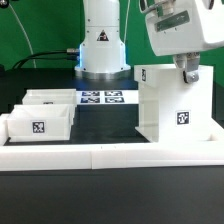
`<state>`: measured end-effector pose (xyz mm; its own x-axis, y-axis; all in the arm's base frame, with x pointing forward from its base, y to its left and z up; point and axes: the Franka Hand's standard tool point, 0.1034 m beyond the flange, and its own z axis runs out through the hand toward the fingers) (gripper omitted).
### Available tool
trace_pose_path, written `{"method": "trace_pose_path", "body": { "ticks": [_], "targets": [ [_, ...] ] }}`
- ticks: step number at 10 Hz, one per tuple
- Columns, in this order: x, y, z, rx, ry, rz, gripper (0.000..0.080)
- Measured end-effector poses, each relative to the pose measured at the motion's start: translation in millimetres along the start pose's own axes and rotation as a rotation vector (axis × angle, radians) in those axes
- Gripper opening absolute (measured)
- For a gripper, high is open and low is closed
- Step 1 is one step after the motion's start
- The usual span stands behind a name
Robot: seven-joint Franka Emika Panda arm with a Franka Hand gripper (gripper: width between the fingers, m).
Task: Assemble drawer
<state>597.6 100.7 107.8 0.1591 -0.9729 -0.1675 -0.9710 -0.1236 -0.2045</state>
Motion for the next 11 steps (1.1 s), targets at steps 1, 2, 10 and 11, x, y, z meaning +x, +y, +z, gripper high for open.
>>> {"method": "trace_pose_path", "body": {
  "ticks": [1,2,10,11],
  "targets": [
    [0.4,-1.2,2.8,-0.002,-0.001,0.002,0.0041],
    [-0.1,-6.3,4.5,-0.006,-0.007,0.002,0.0041],
    [3.8,-36.8,14.9,-0.038,-0.033,0.042,0.0041],
    [3.9,-37.1,15.3,-0.039,-0.032,0.041,0.0041]
  ]
}}
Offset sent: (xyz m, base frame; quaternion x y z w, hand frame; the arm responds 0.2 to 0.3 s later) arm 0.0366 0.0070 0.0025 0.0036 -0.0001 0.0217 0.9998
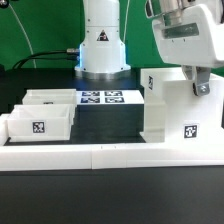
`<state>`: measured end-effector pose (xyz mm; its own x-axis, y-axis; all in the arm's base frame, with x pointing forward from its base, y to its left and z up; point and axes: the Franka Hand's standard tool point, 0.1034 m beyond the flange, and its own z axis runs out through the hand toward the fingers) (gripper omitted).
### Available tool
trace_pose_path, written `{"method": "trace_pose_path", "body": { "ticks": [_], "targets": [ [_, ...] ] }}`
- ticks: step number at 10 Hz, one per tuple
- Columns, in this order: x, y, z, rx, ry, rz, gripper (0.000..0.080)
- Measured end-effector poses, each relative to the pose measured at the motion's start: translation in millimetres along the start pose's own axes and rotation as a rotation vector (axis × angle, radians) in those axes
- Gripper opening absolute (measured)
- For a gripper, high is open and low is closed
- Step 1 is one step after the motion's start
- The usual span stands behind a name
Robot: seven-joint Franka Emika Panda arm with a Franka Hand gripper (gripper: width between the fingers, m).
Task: Assemble drawer
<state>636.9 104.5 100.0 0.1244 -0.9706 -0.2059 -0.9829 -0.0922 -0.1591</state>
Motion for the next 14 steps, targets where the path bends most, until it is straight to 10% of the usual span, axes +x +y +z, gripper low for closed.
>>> {"method": "trace_pose_path", "body": {
  "ticks": [2,4,7,11,14],
  "targets": [
    [-0.1,0.2,-0.1,0.000,0.000,-0.005,0.0041],
    [-0.6,-0.7,-0.8,0.004,0.000,-0.008,0.0385],
    [-1.3,-2.0,-2.4,0.008,0.000,-0.012,0.0615],
    [0.1,2.4,-5.6,-0.002,-0.003,-0.087,0.0648],
    [9.3,19.4,-38.5,-0.048,-0.044,-0.313,0.0649]
  ]
}}
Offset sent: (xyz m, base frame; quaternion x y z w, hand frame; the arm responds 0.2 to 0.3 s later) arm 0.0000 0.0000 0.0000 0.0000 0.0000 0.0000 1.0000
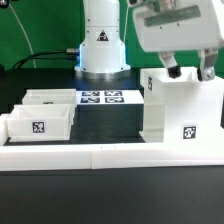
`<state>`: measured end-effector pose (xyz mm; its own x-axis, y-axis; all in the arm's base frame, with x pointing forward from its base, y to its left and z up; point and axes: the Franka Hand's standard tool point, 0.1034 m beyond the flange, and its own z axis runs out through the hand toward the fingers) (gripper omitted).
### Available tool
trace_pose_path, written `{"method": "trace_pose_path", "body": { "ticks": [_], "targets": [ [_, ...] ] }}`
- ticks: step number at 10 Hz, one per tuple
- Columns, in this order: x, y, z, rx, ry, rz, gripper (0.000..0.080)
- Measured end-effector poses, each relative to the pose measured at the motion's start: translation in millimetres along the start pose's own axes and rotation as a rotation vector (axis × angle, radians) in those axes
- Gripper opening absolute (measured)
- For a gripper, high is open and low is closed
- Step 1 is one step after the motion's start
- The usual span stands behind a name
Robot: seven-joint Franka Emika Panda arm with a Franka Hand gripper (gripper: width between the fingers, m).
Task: Assemble drawer
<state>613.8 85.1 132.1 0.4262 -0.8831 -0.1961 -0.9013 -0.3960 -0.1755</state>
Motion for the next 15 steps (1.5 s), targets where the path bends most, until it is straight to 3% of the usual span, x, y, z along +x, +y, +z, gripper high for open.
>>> {"method": "trace_pose_path", "body": {
  "ticks": [2,6,8,10,13,14,15],
  "targets": [
    [3.5,11.1,-13.5,0.002,-0.001,-0.082,0.0649],
    [2.8,11.7,-8.6,-0.005,-0.003,-0.332,0.0649],
    [8.8,27.1,-8.6,-0.058,0.018,-0.596,0.0649],
    [30.0,53.1,-11.9,-0.094,0.035,-0.789,0.0649],
    [80.4,83.9,-21.4,-0.094,0.023,-1.034,0.0649],
    [91.2,91.8,-22.5,-0.097,0.018,-1.077,0.0649],
    [89.6,90.6,-22.1,-0.106,0.018,-1.144,0.0649]
  ]
}}
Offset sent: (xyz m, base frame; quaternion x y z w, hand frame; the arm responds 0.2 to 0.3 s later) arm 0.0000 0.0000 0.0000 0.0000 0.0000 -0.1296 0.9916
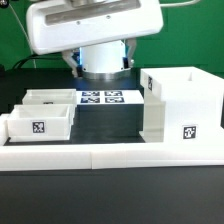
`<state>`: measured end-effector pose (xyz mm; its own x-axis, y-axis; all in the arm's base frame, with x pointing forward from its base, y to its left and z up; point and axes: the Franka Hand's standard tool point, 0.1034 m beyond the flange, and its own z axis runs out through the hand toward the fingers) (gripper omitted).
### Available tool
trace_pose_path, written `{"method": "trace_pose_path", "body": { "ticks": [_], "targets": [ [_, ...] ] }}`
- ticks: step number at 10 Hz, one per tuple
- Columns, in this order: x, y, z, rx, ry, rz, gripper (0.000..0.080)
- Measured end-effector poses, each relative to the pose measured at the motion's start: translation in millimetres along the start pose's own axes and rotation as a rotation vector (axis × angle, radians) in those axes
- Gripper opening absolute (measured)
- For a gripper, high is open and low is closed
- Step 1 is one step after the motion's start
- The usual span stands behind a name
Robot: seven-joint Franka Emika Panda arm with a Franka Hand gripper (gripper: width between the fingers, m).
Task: Assemble drawer
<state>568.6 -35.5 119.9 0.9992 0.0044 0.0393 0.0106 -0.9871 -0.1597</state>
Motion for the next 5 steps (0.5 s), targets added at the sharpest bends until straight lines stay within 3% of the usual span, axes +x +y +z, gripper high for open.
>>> {"method": "trace_pose_path", "body": {
  "ticks": [3,5],
  "targets": [
    [0.5,-3.2,2.8,-0.004,-0.005,-0.077,0.0649],
    [-0.1,-13.4,14.1,-0.048,-0.011,-0.049,0.0649]
  ]
}}
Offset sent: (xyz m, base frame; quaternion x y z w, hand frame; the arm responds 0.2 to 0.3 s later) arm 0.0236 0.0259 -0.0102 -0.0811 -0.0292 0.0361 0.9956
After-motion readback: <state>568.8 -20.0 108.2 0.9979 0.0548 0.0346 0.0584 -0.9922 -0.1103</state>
